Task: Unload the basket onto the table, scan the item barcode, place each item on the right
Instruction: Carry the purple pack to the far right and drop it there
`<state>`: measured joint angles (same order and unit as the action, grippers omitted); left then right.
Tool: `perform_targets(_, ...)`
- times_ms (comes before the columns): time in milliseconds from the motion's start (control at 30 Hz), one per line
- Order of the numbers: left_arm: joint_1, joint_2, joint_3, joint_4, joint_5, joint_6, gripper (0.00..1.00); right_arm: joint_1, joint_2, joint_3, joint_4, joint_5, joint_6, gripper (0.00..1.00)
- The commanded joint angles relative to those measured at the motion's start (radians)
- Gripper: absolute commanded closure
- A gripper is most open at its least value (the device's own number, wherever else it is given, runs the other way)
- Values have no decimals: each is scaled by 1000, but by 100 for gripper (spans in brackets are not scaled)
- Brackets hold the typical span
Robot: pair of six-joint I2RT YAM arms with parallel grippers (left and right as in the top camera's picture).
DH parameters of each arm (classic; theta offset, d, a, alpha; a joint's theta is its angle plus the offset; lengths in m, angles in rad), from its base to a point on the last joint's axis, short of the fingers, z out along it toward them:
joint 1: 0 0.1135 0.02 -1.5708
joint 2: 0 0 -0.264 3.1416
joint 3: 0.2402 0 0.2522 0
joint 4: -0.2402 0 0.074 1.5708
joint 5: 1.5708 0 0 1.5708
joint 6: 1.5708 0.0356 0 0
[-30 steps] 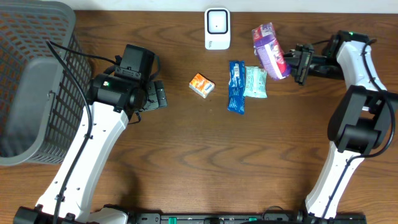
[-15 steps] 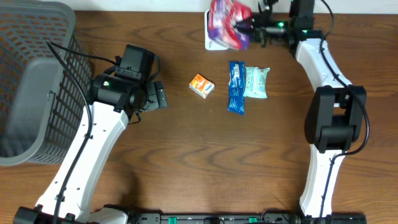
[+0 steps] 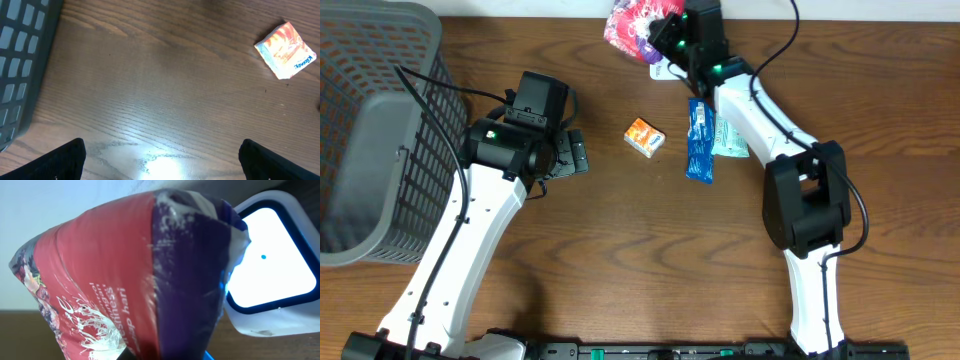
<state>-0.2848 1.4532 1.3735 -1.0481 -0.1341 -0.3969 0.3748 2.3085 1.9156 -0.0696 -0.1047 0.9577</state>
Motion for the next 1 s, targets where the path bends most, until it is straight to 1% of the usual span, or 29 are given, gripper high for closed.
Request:
perform_targets(0,3,-1,5,-4,-9,-5,2,-46,-14,10,7,149,-111,99)
perform_targets(67,3,-1,5,-4,-9,-5,2,-93,-42,16,-34,148,-183,99)
perform_targets(133,3,-1,5,-4,-9,-5,2,-150,-80,16,-97,152,-189,99)
perform_targets(167,3,-1,5,-4,-9,-5,2,-223,-121,16,-158,151,-200,99)
perform_targets(200,3,-1,5,-4,-9,-5,2,-243,-132,16,-175,151,-210,99)
perform_targets(267,3,-1,5,-4,-9,-5,2,-352,-182,16,-278,159,-291,99)
perform_targets(333,3,-1,5,-4,-9,-5,2,-438,-208,16,-372,183,-335,99)
perform_targets(400,3,-1,5,-4,-9,-5,2,-529,-218,16,-467,206,-375,99)
perform_targets(433,3,-1,5,-4,-9,-5,2,-605,-217,16,-534,208,-412,99)
perform_targets(467,3,-1,5,-4,-9,-5,2,-657,-211,16,-576,213,-417,99)
perform_targets(600,3,-1,5,-4,-9,-5,2,-818,-182,16,-647,212,-417,99)
perform_targets(633,3,-1,5,-4,-9,-5,2,-848,-177,16,-653,211,-416,96)
perform_targets(667,3,-1,5,-4,-9,-5,2,-881,-168,16,-660,210,-416,88)
perform_targets(700,3,-1,5,-4,-9,-5,2,-908,-163,16,-668,202,-416,76)
perform_targets(733,3,-1,5,-4,-9,-5,2,-937,-157,16,-680,185,-413,60)
perform_targets(800,3,-1,5,-4,-9,-5,2,-966,-153,15,-695,142,-413,43)
perform_targets(867,3,-1,5,-4,-9,-5,2,-979,-152,14,-710,78,-413,20)
perform_targets(933,3,-1,5,-4,-9,-5,2,-980,-152,14,-719,27,-413,16)
perform_targets(967,3,-1,5,-4,-9,-5,2,-977,-152,14,-721,5,-413,16)
